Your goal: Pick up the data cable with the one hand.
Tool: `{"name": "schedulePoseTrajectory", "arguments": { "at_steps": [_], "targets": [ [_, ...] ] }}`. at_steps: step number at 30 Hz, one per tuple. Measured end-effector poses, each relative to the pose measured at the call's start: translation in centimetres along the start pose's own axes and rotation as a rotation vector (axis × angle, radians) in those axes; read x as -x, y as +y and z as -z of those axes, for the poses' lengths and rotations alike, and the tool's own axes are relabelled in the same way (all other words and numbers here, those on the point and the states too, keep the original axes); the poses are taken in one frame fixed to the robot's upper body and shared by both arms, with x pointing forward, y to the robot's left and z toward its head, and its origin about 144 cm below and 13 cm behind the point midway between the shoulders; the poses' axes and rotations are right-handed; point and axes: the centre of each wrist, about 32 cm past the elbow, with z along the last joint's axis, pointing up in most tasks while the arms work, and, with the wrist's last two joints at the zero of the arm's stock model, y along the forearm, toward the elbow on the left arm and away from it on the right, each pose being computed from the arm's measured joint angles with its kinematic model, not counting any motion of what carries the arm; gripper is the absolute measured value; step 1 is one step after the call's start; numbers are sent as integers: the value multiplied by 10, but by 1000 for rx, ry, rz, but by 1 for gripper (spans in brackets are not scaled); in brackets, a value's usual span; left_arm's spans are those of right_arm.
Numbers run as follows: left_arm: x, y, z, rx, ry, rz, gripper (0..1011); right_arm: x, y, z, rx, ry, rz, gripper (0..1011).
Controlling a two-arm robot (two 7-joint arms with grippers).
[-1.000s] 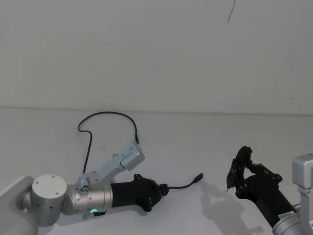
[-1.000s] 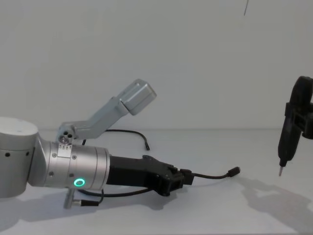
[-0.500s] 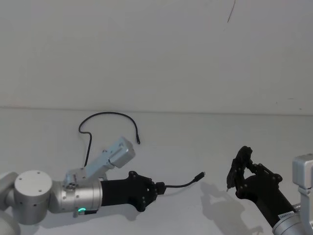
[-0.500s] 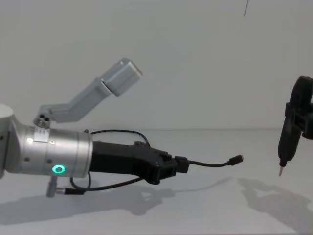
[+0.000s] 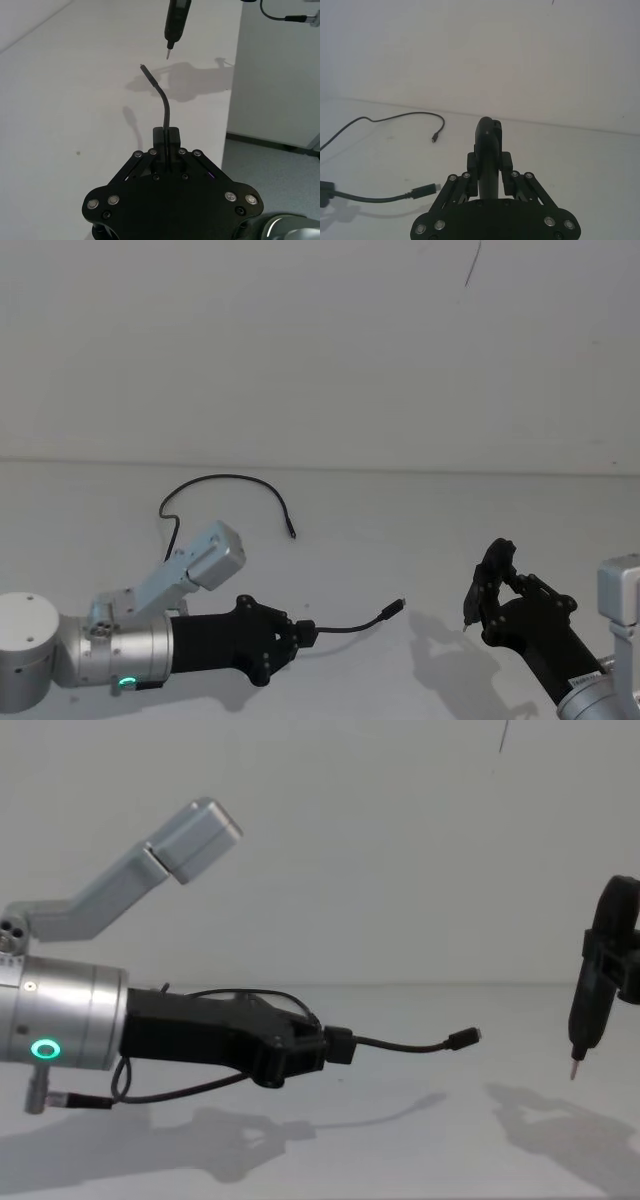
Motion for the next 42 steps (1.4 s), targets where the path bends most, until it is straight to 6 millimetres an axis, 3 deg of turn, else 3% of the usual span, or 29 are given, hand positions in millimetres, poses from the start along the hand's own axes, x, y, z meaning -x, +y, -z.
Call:
{"name": "schedulePoseTrajectory", "arguments": {
  "at_steps": [16,42],
  "targets": [
    [14,18,-8,-6,-4,-13,51,1,0,-2,-6,19,1,269],
    [19,23,-11,-9,-6,-15,51,4,2,-25,-4,297,-49,269]
  ]
}}
